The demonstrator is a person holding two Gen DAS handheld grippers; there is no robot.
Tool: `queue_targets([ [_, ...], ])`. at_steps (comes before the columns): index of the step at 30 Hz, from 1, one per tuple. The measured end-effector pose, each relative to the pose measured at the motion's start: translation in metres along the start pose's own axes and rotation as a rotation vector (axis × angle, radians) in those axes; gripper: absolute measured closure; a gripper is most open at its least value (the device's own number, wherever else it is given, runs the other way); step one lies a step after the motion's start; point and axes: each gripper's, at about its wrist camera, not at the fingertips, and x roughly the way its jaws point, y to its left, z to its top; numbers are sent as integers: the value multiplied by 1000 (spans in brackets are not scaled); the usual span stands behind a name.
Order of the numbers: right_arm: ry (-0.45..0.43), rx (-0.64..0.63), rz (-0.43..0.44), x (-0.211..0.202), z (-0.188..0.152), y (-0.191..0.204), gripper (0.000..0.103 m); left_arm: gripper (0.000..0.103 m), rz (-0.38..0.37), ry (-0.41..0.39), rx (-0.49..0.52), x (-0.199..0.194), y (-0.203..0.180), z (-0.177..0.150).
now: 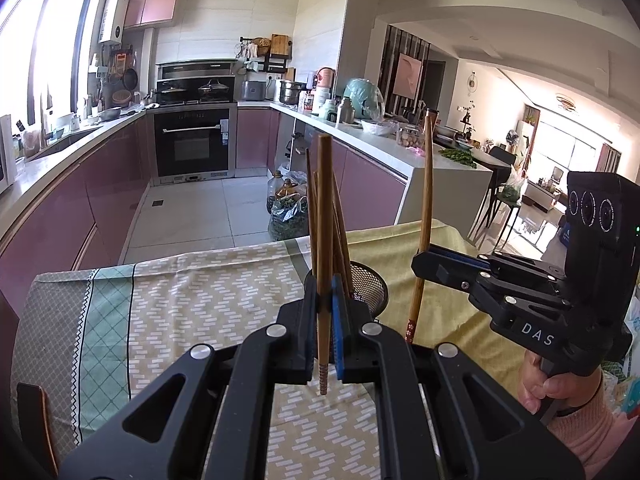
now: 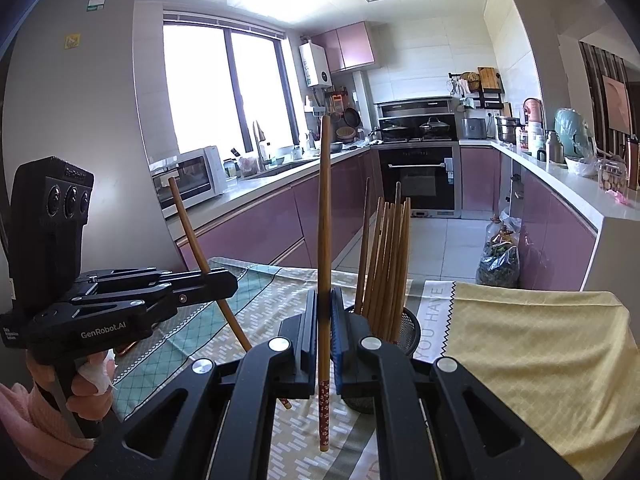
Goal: Organize utensils
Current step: 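Carry both upright chopsticks over the mesh cup, then lower both chopsticks into the mesh cup and open both tools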
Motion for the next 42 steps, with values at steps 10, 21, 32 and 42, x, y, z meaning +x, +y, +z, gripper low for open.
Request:
queue_targets([
  [10,-26,-3,-2,-4,6,0,98,96,-2,-21,14,0,-6,10],
  [21,-46,-10,-5,-6,13,0,98,96,-1,-51,22,-4,-6,20],
  [32,-66,-2,-12,-8,20,-2,98,96,-4,-86,36,-11,-13,31],
  [42,-82,-4,-18,-3,31,0,98,96,-14,-109,33,-21,-14,34],
])
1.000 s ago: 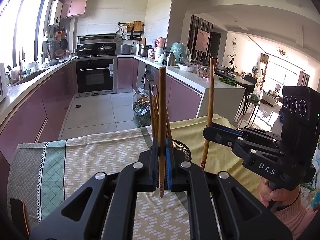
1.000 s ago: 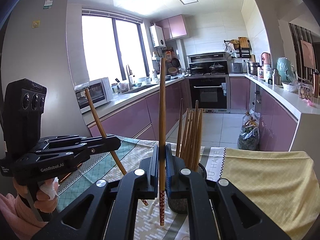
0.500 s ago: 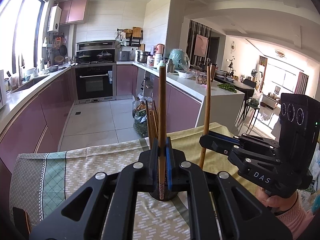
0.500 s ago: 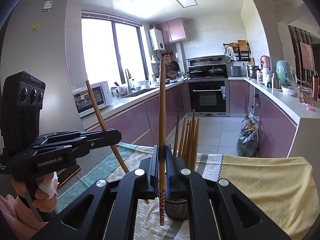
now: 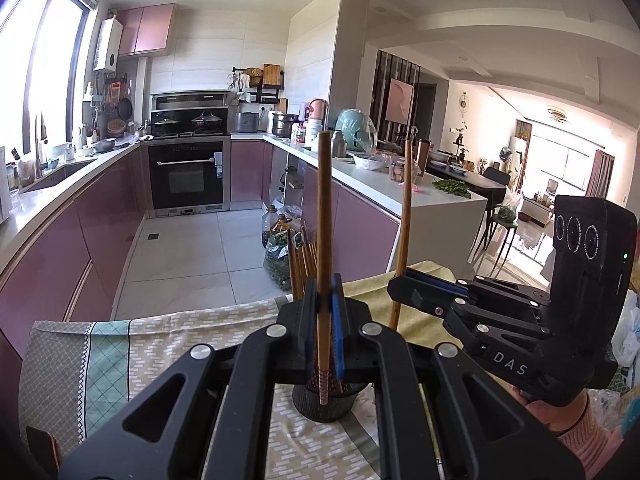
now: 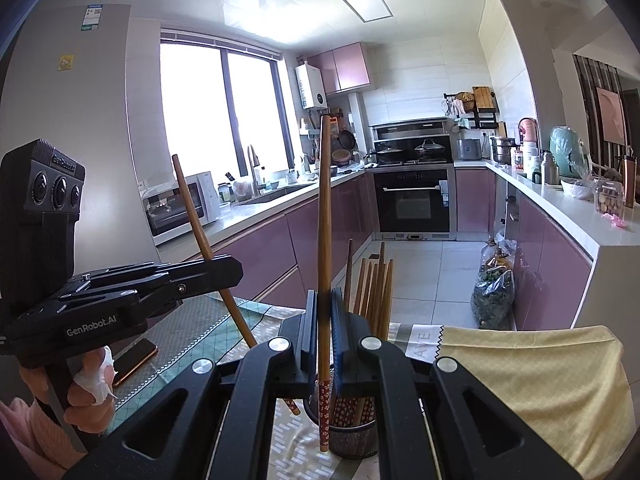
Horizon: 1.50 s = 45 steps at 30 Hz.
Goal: Organize utensils
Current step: 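Lower both chopsticks into the mesh cup and open both tools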
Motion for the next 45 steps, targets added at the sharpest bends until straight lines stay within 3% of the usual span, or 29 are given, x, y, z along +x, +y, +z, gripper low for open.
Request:
queue_targets([
  [21,-14,29,-19,11,6,-6,98,96,-12,-38,14,-22,-9,8],
  [45,16,56,-37,33,6,-12,98,96,-6,20,7,-1,-1,23],
])
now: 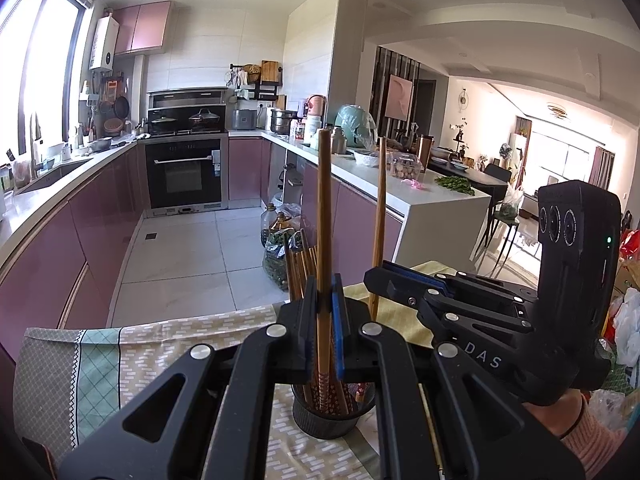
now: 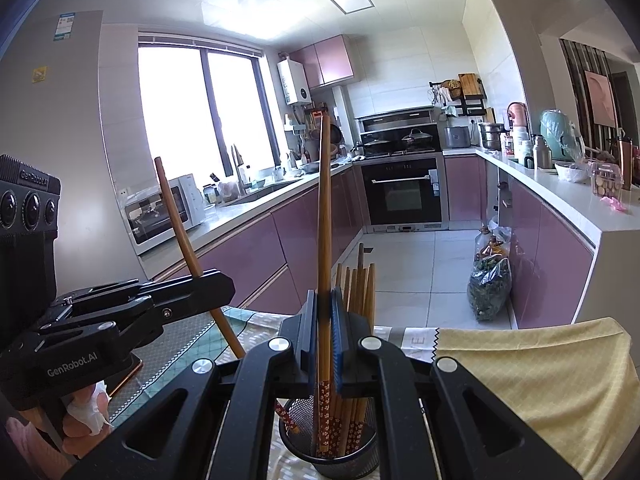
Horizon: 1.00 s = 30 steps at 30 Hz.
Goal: Organize utensils
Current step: 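Lower both chopsticks into the mesh cup and open both tools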
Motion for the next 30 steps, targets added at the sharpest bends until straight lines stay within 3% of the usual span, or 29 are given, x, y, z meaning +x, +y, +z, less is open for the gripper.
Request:
queue_targets([
  [22,30,17,-23,17,-8,-5,98,96,13,48,-3,26,9,-1],
  [30,98,14,-23,31,-23,-6,98,96,11,131,8,51,10,-11],
])
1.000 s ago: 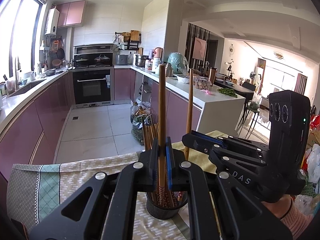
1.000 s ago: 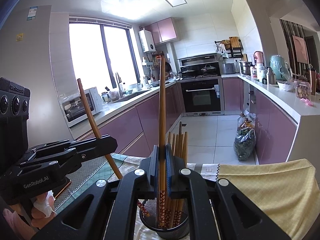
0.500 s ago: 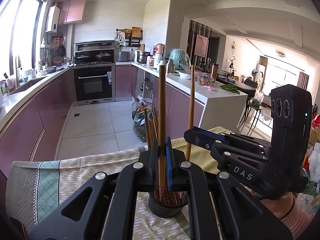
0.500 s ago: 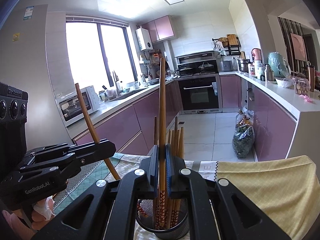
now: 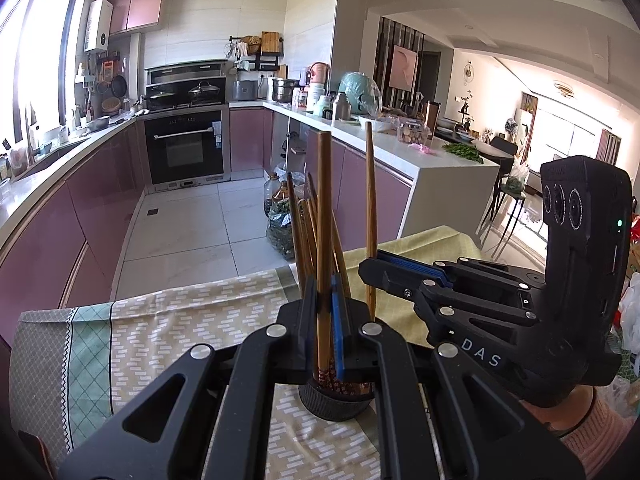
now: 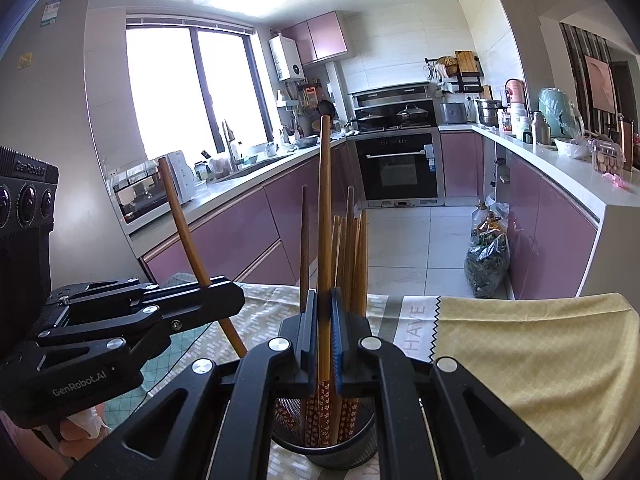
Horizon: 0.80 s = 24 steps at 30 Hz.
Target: Organize utensils
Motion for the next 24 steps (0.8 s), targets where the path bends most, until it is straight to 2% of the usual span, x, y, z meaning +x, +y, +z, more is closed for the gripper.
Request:
queue_targets([
  [6,69,9,-5,14,-11,-4,97,95,-10,81,-8,30,8,-5],
  [17,97,38,-16,22,-16,-12,95,92,-10,124,-27,58,23,-23],
  [19,103,44,-16,22,-19,-14,93,84,-4,113,-29,56,27,-25],
  [22,101,35,-25,18,-25,-13,78,71,18,82,-40,46,33,-33],
  [24,93,30,-27,13,-29,-11,73,67,28,63,-49,40,38,-39],
])
